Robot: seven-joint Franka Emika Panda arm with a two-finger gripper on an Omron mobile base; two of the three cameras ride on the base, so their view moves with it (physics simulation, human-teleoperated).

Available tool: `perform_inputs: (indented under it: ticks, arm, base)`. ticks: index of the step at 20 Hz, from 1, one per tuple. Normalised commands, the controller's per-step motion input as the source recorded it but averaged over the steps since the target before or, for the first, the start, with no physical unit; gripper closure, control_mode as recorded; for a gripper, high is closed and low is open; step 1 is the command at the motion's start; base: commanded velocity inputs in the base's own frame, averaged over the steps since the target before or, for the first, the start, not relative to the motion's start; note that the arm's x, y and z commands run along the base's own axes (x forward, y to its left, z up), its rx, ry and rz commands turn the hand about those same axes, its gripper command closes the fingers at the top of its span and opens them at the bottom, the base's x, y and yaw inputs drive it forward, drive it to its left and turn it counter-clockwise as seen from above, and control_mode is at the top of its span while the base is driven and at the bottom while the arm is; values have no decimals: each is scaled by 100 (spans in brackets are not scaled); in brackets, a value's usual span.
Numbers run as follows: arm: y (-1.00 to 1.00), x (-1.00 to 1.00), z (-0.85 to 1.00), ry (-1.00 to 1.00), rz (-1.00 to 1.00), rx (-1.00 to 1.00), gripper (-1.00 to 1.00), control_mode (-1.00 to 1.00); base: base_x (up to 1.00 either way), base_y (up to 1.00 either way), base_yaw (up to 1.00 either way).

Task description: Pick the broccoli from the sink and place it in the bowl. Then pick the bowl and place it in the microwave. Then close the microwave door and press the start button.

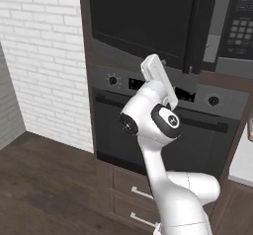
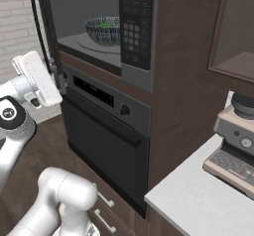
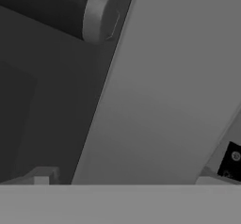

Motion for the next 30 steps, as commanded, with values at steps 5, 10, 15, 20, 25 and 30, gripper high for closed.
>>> perform_inputs:
  ticks: [5, 10, 15, 20, 25, 30]
  arm:
    - [-15, 0, 95, 17, -15, 2, -100, -100]
    - [-1, -2, 98, 29, -19, 0, -100, -100]
    - [0, -20, 100, 34, -22, 0, -100, -100]
    - [11, -51, 72, 21, -23, 0, -100, -100]
    - [13, -56, 64, 15, -27, 0, -100, -100]
    - [1, 28, 26, 60, -21, 0, -100, -100]
  base:
    - [0, 0, 0]
    - [0, 0, 0]
    - [0, 0, 0]
    - [0, 0, 0]
    - [0, 0, 0]
    - [0, 0, 0]
